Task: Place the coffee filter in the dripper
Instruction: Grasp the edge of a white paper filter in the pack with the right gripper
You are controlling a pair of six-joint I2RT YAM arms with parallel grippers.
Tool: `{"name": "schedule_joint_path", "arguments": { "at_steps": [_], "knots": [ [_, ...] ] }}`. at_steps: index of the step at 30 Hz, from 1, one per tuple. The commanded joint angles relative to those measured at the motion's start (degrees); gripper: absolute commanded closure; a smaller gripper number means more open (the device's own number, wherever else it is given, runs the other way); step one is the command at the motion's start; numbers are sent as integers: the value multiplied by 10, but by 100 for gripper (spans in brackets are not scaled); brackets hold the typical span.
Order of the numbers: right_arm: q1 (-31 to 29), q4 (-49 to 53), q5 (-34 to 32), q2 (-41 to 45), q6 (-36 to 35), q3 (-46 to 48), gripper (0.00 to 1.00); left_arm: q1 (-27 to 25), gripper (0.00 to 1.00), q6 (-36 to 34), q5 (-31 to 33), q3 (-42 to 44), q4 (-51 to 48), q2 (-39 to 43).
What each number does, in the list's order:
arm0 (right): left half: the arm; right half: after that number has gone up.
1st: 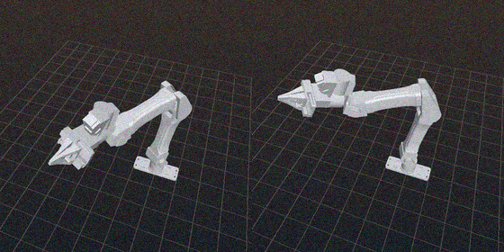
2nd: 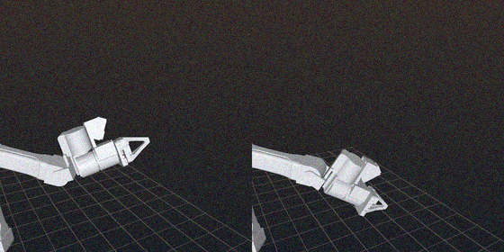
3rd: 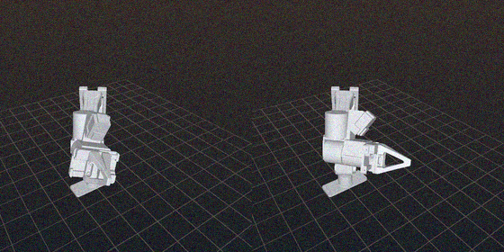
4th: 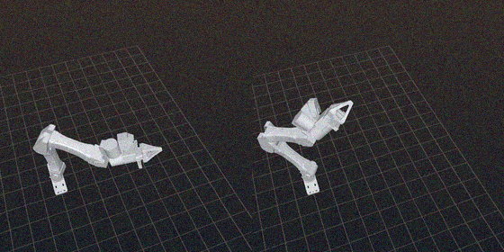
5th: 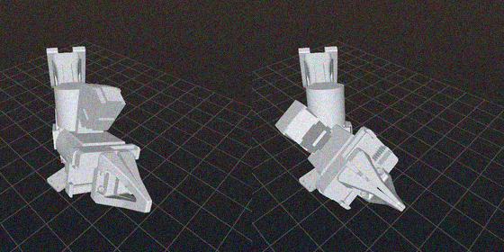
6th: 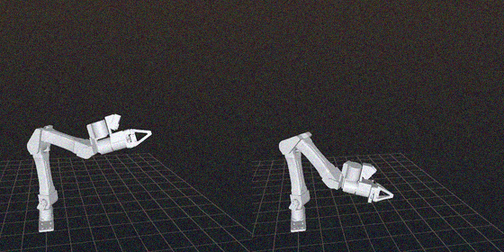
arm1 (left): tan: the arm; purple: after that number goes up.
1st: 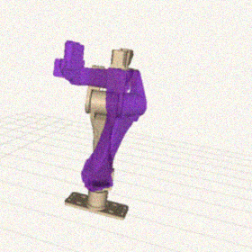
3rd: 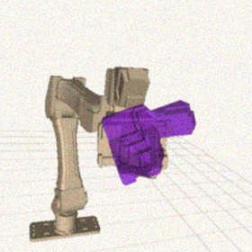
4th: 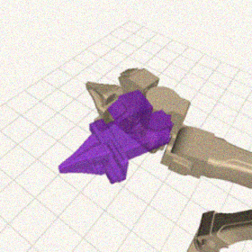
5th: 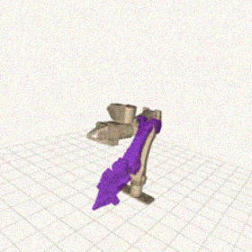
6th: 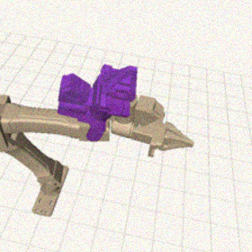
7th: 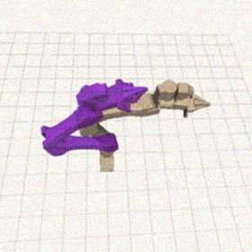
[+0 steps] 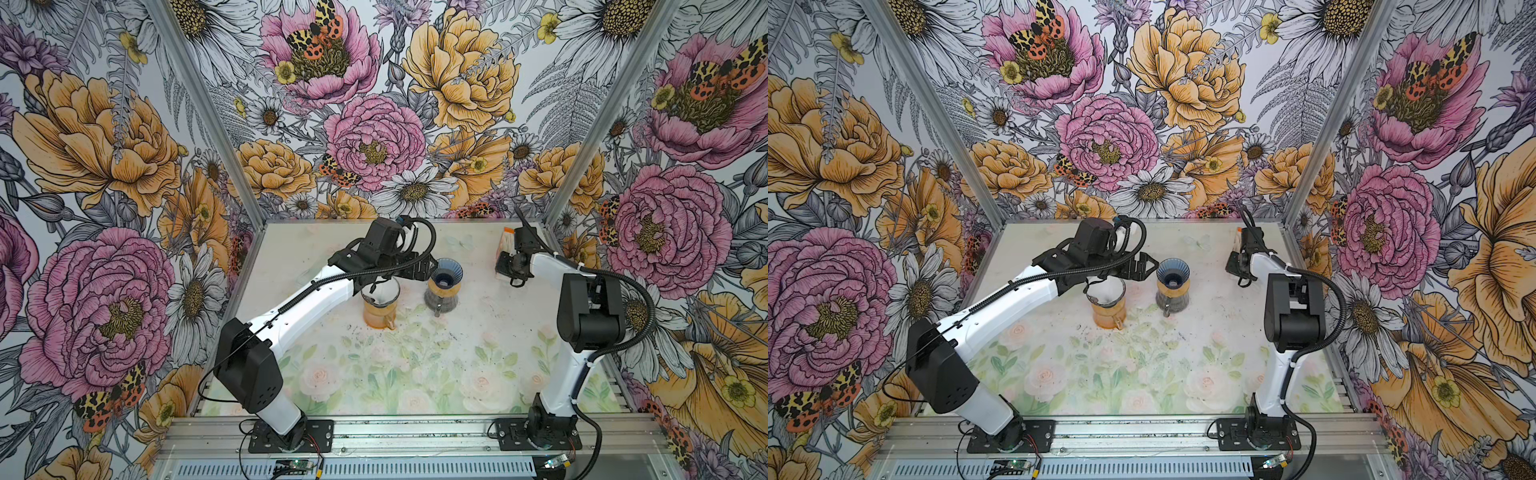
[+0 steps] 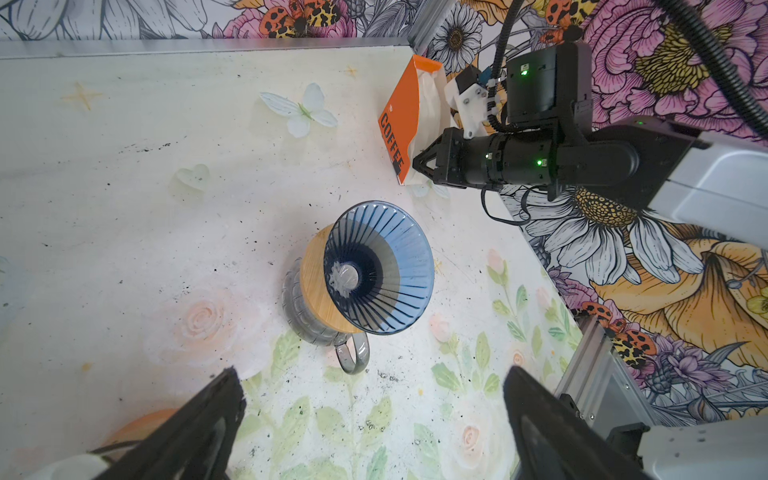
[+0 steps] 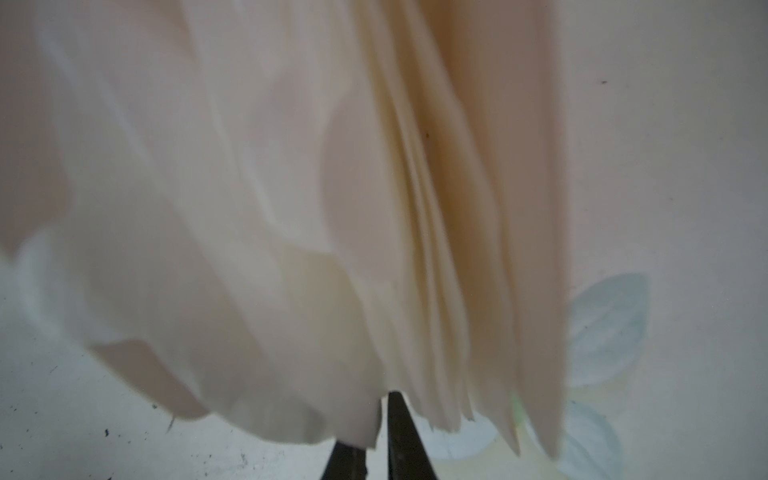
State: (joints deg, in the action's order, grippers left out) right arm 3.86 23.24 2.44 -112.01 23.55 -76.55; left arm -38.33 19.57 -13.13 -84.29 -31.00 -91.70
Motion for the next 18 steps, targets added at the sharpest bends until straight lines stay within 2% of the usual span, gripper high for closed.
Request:
{"name": "schedule_joint_path", "arguments": {
  "at_steps": [1, 6, 14, 18],
  "knots": [
    [4, -14, 6, -17, 6, -23, 86, 6, 1, 6, -10, -3, 14, -6],
    [4, -16, 6, -23, 9, -29, 89, 6, 1, 7, -11, -2, 14, -8],
    [1, -15, -20, 19, 6, 5, 100, 6, 1, 10, -17, -7, 14, -15],
    [1, -14, -21, 44, 3, 25, 100, 6, 1, 10, -21, -9, 15, -18]
  ]
}}
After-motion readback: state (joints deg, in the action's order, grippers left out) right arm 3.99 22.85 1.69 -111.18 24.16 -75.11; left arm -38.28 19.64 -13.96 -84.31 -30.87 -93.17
